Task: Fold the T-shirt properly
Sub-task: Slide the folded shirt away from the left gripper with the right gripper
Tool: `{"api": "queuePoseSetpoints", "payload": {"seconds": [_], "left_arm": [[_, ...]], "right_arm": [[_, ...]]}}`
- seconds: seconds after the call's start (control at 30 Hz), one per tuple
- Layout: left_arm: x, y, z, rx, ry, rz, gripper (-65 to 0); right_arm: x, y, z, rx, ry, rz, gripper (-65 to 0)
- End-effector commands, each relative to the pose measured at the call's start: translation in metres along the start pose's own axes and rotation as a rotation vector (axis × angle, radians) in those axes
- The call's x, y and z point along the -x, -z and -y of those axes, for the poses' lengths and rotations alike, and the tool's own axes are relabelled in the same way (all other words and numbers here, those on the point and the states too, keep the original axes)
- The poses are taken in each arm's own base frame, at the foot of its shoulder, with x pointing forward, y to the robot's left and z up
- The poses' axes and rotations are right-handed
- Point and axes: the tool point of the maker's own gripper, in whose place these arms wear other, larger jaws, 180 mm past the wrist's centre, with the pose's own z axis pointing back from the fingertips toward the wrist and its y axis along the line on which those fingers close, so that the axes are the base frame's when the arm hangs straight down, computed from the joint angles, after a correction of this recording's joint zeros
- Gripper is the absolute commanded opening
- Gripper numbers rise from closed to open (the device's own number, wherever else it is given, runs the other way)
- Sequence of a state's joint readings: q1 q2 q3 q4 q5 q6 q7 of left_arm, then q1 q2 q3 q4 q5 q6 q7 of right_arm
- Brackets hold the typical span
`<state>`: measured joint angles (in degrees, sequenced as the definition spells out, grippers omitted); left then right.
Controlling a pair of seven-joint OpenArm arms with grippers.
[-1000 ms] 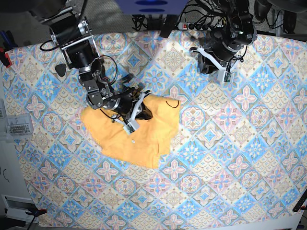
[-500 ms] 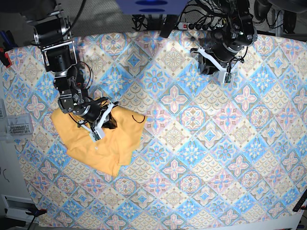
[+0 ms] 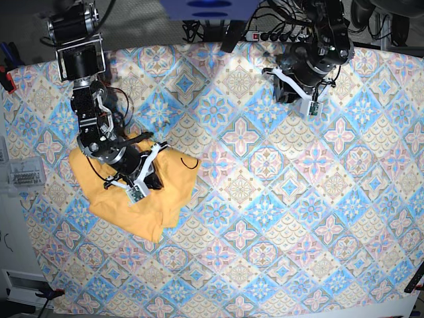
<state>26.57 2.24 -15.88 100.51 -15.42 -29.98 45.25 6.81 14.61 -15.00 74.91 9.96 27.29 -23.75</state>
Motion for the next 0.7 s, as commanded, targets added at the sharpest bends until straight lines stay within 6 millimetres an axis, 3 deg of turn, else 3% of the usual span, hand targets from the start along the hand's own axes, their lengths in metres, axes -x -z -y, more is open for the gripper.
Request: {"api": "queuePoseSetpoints", "payload": {"seconds": [0.0, 0.27, 0.43, 0.57, 0.67], "left_arm": [[-0.009, -0.002, 0.002, 0.008, 0.000, 0.035, -56.4], [-0.016, 0.001, 0.003, 0.011, 0.003, 0.049, -56.4], [-0.016, 0.001, 0.003, 0.011, 0.003, 0.050, -56.4], [-0.016, 0.001, 0.003, 0.011, 0.003, 0.049, -56.4], [-0.015, 0.000, 0.003, 0.011, 0.002, 0.047, -56.4]], "right_arm": [[-0.009, -0.003, -0.004, -0.006, -0.003, 0.024, -64.8], [0.020, -0.001, -0.051, -0.074, 0.062, -0.019, -64.8], [0.038, 0.000, -0.055, -0.080, 0.087, -0.058, -64.8], [0.081, 0.003, -0.053, -0.077, 0.146, -0.156, -64.8], [0.082, 0.008, -0.047, -0.067, 0.163, -0.136, -64.8]]}}
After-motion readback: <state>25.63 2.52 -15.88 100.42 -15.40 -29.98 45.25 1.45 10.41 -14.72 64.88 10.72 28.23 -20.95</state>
